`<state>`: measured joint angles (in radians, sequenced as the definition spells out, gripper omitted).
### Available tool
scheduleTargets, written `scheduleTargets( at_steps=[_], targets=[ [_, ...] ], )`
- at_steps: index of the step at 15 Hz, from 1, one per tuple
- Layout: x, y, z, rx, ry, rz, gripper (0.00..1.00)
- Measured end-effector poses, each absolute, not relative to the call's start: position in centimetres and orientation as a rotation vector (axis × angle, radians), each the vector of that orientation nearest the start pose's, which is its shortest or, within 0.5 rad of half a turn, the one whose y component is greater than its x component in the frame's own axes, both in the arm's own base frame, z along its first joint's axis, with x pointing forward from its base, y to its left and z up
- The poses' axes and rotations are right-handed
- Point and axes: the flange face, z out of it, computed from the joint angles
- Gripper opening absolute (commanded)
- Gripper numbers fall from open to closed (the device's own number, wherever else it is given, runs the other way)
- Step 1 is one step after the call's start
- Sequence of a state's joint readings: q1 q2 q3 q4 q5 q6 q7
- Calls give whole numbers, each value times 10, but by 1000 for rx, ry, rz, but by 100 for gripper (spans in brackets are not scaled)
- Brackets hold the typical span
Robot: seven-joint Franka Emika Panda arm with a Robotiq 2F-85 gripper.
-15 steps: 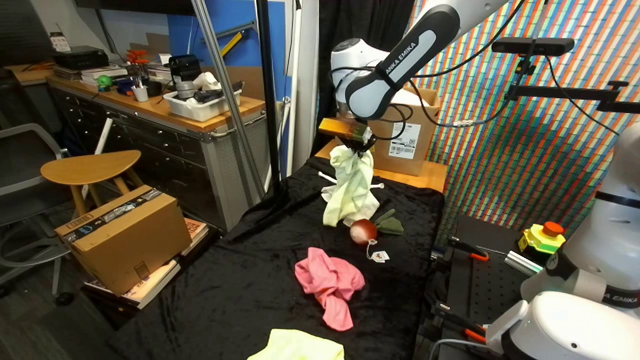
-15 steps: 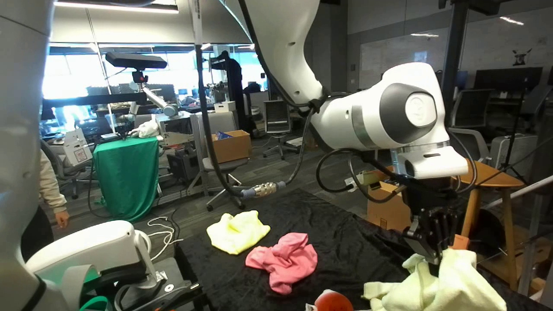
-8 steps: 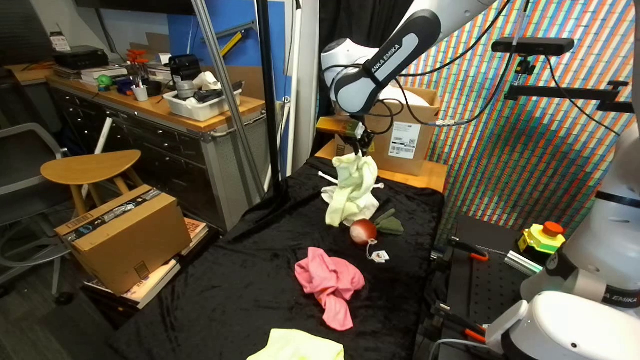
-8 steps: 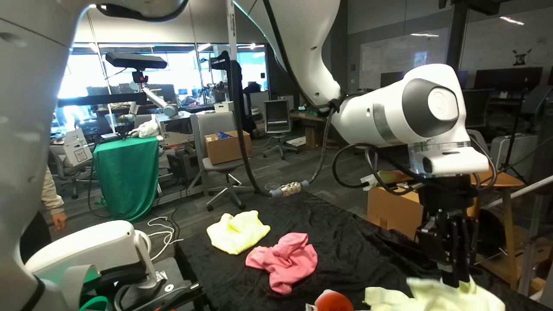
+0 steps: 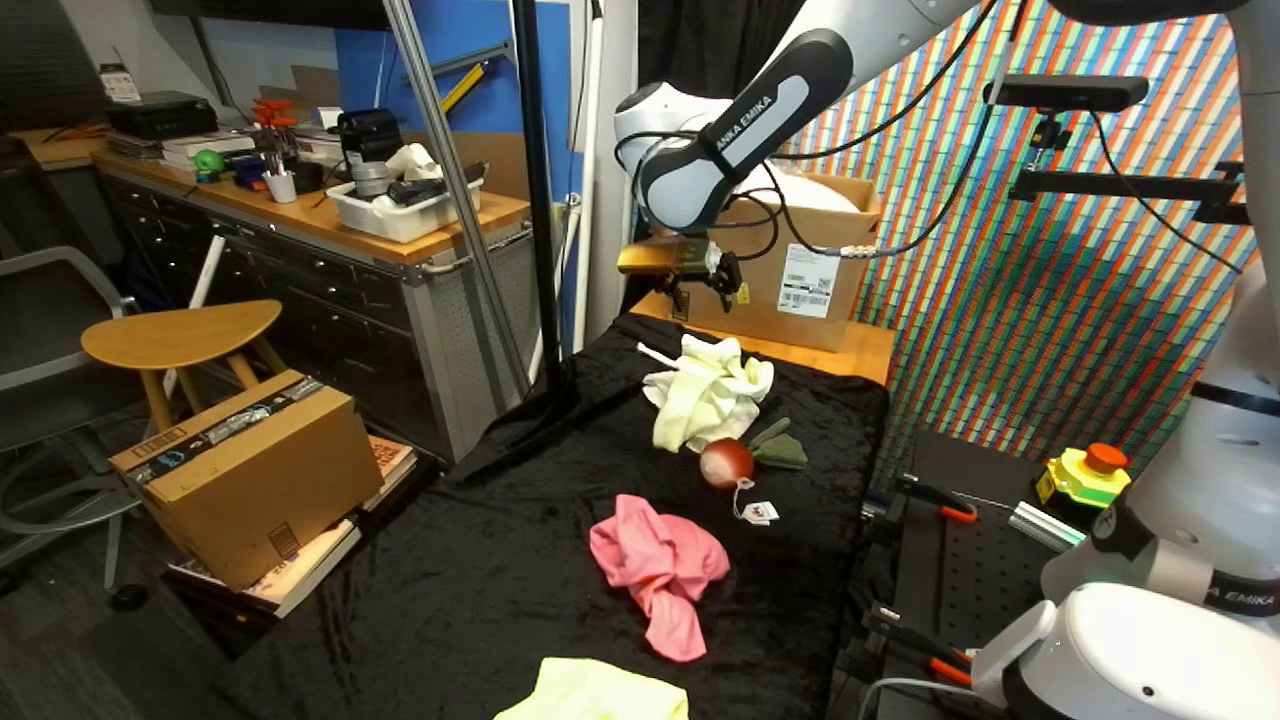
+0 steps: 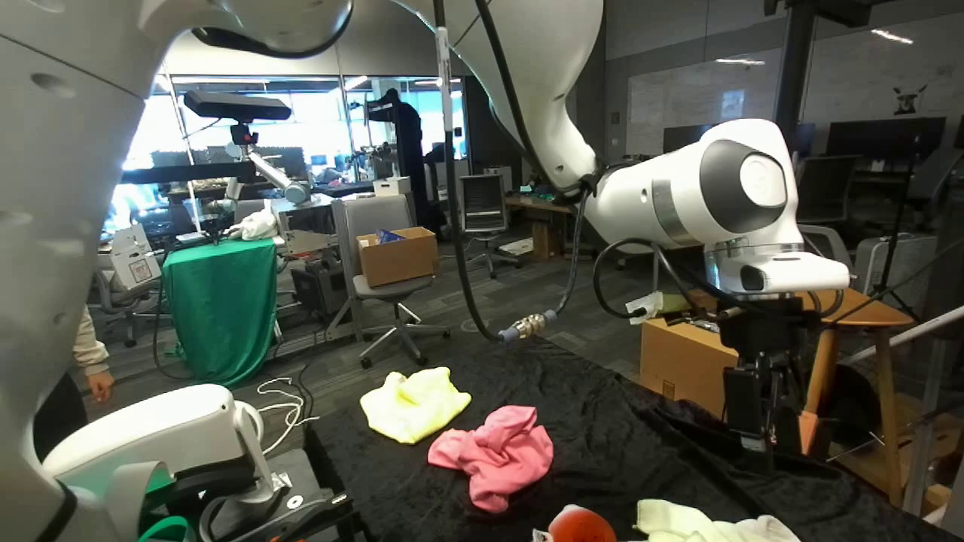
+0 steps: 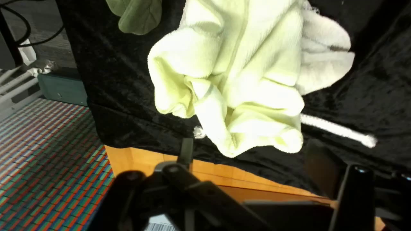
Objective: Pick up the clothes and fruit plush toy and put them in one place
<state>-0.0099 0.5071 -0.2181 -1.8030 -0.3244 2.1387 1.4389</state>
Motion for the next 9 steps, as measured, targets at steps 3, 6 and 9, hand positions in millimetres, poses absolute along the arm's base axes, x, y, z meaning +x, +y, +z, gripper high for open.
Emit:
scheduleTargets(
  at_steps=[3, 6, 9],
  targets=[
    [623, -114, 254, -2805, 2105, -56, 100],
    [617, -86, 244, -2918, 1873, 58, 100],
    [602, -67, 231, -2991, 1651, 201, 100]
  ],
)
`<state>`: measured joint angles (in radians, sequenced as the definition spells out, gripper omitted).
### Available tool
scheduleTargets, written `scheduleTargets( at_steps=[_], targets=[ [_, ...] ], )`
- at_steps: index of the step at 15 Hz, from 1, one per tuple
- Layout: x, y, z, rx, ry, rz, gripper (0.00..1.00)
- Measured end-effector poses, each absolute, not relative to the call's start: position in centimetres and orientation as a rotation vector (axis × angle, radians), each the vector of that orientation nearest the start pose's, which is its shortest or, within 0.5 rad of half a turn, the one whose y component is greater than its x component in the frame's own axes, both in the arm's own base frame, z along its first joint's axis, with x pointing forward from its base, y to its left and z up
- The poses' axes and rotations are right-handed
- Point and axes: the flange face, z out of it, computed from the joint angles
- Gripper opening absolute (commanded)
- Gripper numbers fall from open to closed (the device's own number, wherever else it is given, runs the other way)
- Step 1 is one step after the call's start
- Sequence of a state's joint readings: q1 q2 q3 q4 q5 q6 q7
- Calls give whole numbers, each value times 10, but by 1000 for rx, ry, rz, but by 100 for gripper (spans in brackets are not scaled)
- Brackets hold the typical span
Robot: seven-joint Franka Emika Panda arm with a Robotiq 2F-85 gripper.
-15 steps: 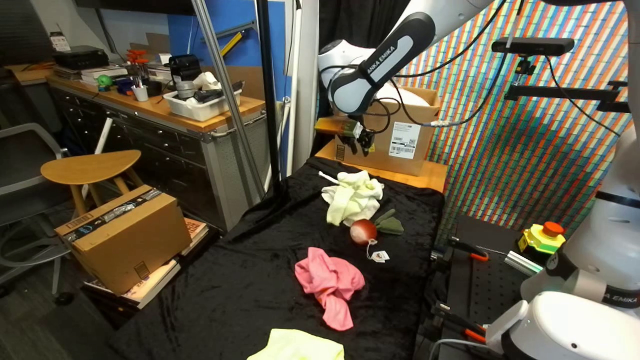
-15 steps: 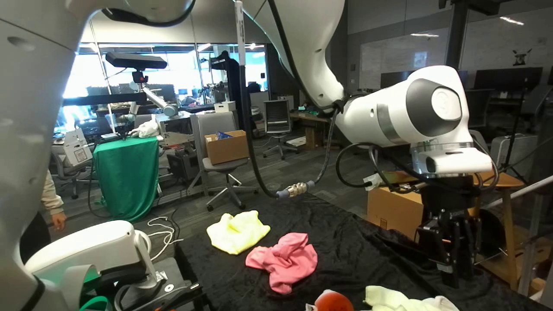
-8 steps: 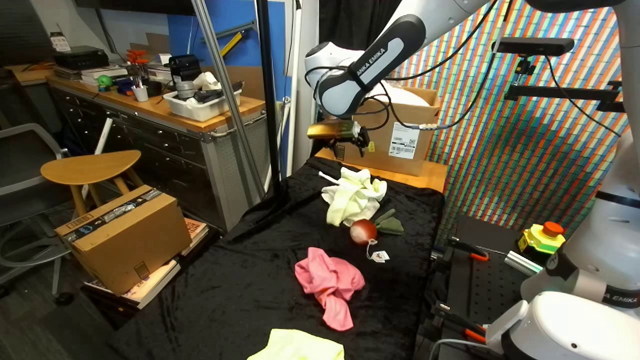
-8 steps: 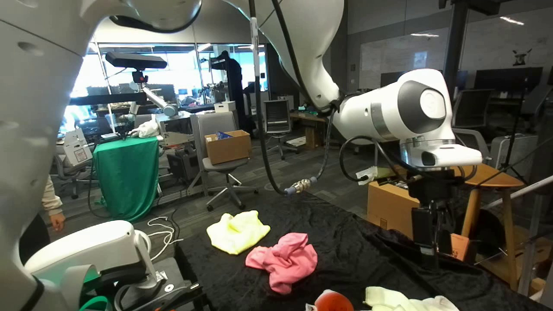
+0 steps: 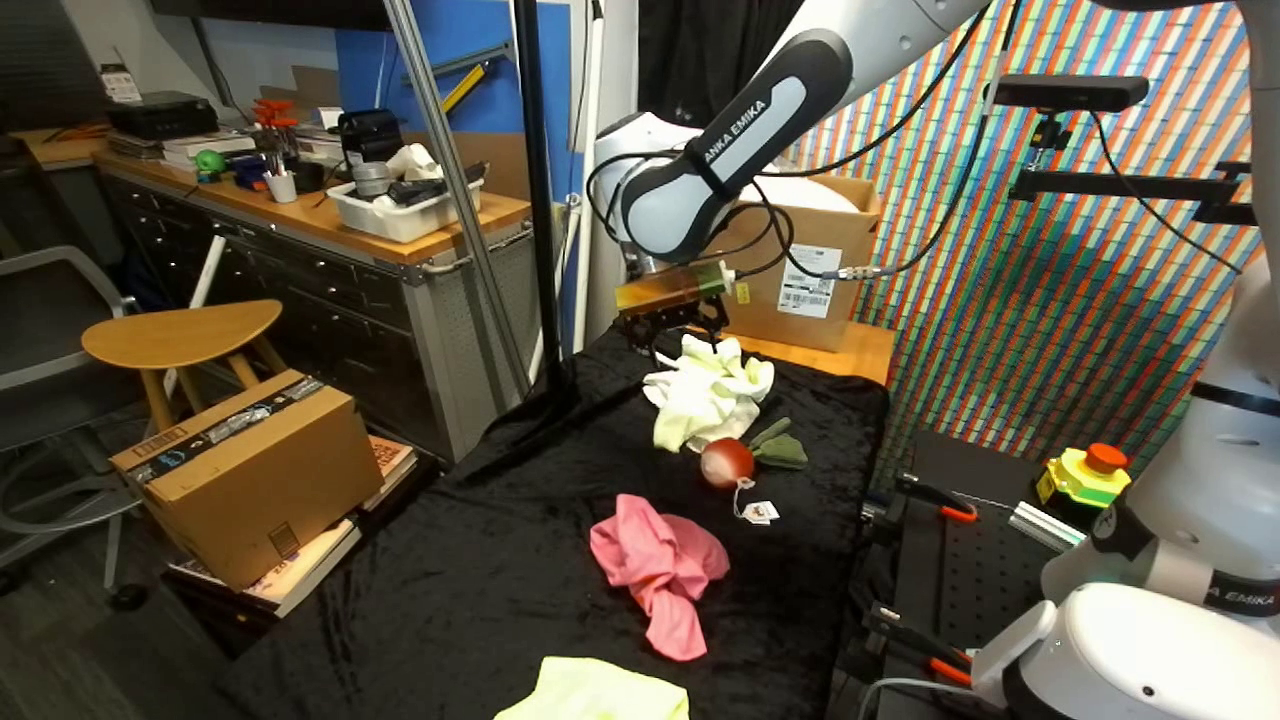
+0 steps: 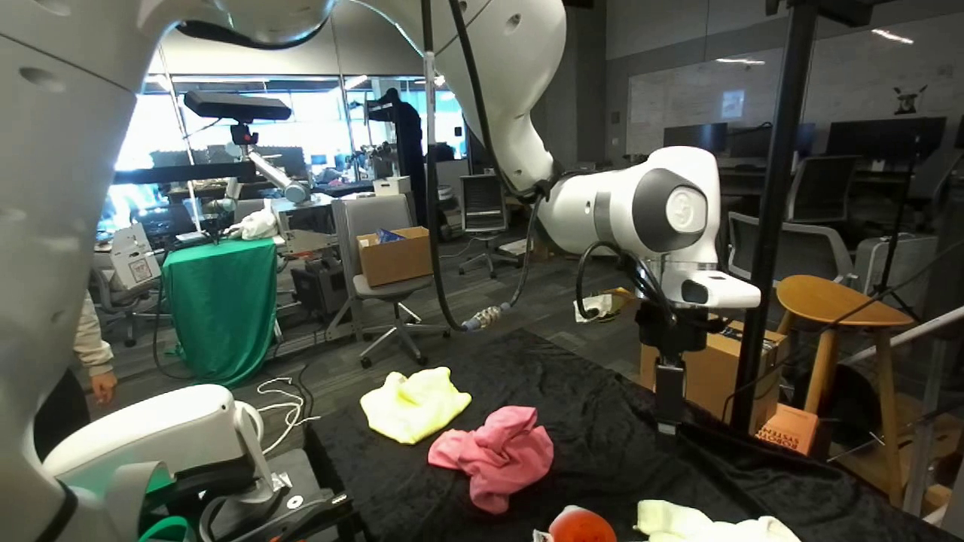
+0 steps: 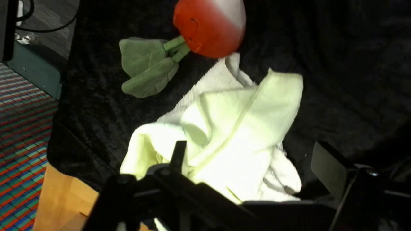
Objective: Pick up the clothes and fruit plush toy and put them in one place
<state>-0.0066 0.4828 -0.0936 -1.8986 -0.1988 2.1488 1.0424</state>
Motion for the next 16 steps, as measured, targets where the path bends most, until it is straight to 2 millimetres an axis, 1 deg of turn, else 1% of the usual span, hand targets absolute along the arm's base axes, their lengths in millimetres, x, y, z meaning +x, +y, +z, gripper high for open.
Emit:
scheduleTargets(
  at_steps=[5, 9, 12, 16],
  targets=[
    [568, -49, 204, -2993, 1403, 436, 100],
    [546, -43, 178, -2988, 1262, 575, 100],
    [537, -42, 155, -2996, 1167, 653, 100],
    [528, -46, 120, -2982, 1054, 751, 100]
  ],
)
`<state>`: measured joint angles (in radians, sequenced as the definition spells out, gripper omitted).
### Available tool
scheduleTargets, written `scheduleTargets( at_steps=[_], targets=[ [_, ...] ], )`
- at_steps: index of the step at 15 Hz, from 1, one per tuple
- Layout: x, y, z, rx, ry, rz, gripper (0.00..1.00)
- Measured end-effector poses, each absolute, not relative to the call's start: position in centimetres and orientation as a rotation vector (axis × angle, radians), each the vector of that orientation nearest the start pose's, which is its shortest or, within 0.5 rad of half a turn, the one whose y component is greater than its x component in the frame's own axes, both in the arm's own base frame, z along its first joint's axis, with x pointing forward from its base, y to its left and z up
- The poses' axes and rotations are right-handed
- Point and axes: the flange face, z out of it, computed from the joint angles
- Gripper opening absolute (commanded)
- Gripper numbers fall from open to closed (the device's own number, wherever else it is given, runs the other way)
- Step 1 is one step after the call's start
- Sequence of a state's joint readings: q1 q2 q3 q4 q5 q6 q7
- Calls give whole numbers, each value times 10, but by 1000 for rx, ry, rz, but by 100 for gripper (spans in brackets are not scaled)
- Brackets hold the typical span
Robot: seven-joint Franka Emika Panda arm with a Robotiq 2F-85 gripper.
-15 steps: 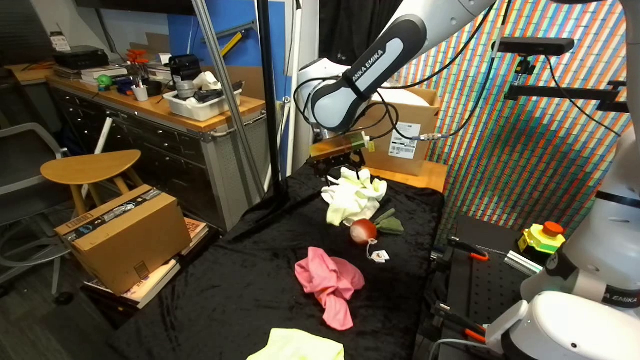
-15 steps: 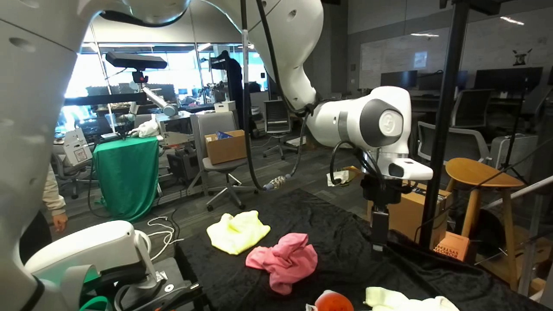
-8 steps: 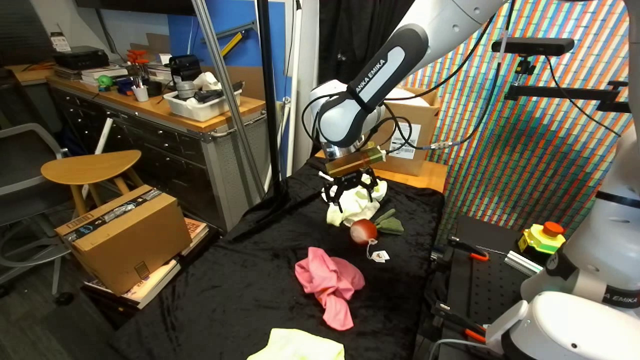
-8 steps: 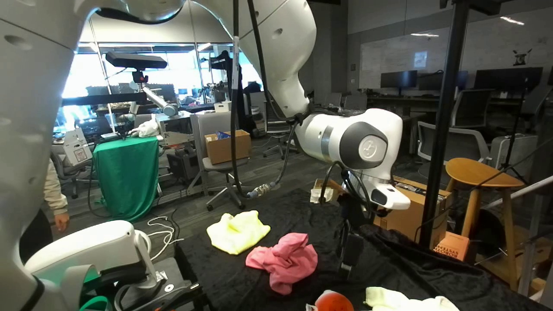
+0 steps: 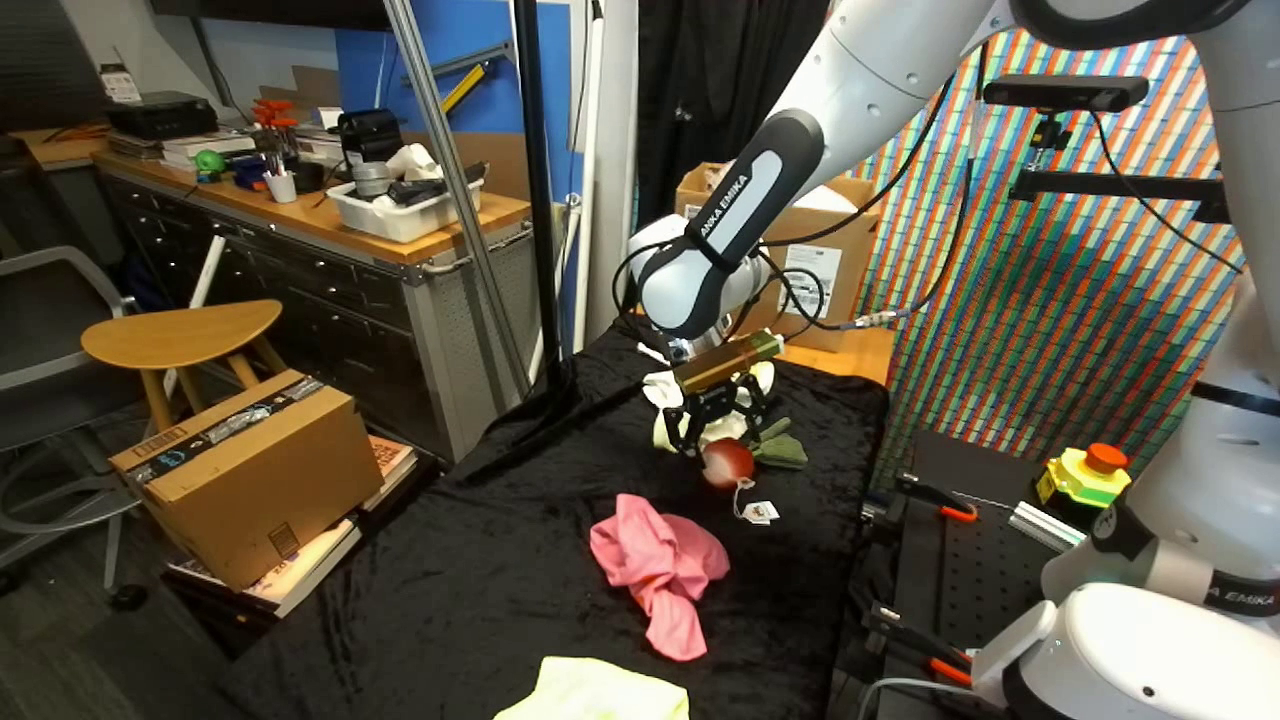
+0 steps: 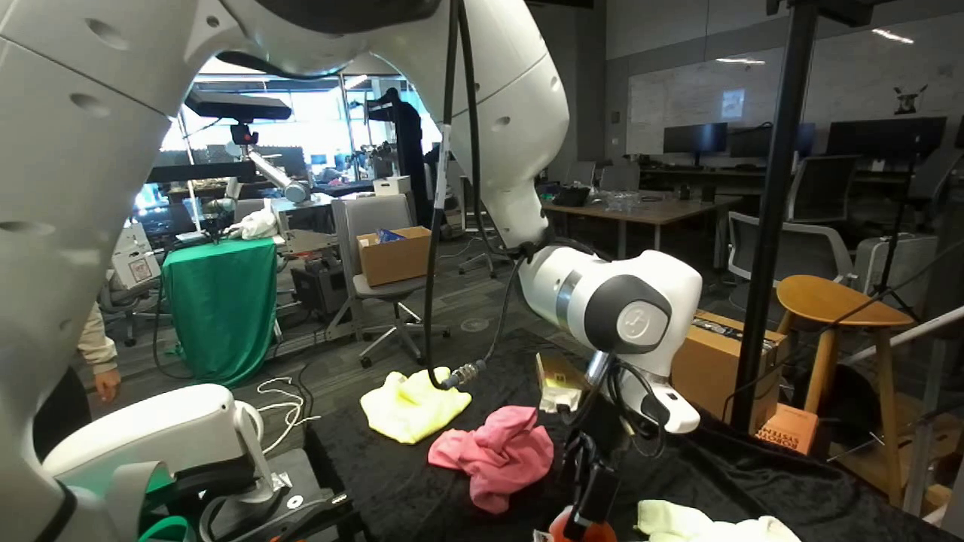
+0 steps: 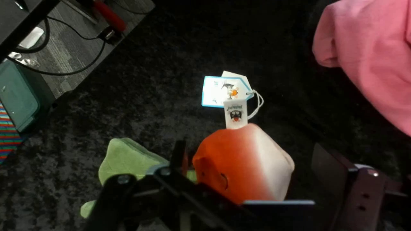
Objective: Pick up the clothes and fruit plush toy and put them in one place
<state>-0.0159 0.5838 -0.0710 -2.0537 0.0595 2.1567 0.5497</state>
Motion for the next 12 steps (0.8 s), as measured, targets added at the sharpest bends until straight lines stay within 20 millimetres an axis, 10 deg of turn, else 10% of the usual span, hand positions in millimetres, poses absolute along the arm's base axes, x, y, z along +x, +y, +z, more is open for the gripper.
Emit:
scheduleTargets(
  at_steps=[12],
  targets=[
    [534, -70, 63, -2991, 1032, 771, 100]
  ],
)
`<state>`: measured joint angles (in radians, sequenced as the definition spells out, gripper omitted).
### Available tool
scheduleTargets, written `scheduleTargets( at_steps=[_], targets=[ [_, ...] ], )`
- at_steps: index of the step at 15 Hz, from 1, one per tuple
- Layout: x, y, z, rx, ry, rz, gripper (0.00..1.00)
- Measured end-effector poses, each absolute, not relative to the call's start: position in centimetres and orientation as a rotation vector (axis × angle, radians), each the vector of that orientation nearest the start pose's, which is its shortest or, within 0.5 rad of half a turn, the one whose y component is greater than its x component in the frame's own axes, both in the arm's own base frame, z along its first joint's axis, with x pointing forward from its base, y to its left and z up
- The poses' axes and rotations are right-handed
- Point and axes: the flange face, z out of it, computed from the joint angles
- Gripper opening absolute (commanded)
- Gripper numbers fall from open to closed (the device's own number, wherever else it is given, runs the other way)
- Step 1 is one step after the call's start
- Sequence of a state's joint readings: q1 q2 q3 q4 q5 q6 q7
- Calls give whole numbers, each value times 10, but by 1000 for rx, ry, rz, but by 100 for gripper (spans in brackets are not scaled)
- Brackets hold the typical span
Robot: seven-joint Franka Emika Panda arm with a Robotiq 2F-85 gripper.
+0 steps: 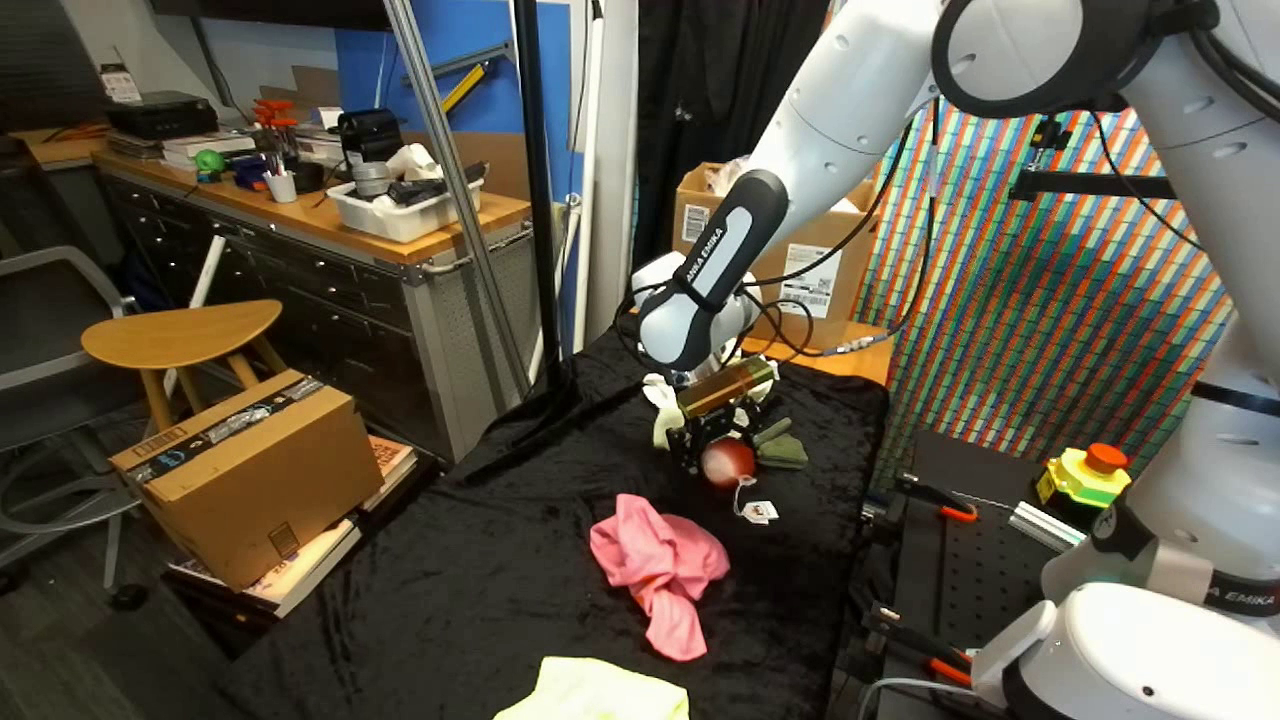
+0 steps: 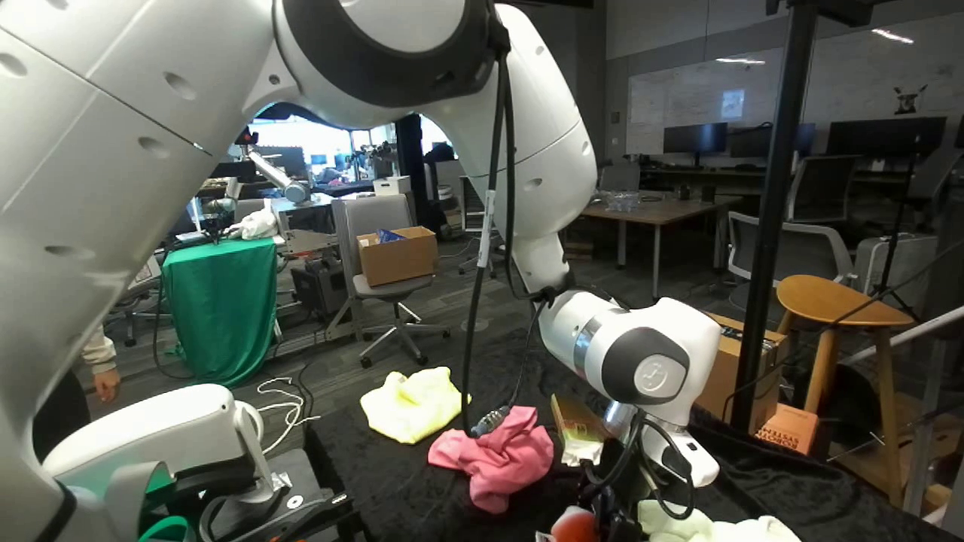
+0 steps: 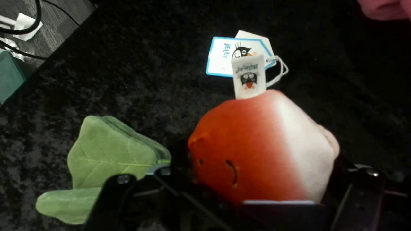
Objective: Pick up the clothes and fruit plush toy and put them in one place
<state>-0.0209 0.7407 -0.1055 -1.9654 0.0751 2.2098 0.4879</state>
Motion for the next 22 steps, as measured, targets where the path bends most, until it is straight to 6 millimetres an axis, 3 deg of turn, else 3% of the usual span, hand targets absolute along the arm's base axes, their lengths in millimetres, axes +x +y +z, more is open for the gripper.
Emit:
scheduleTargets(
  at_steps=[15, 16, 18, 22],
  targets=[
    [534, -92, 63, -2980, 1112, 708, 98],
    [534, -93, 64, -2981, 1115, 699, 74],
    [535, -94, 67, -2984, 1117, 684, 70],
    [536, -93, 77, -2989, 1117, 661, 39]
  ],
)
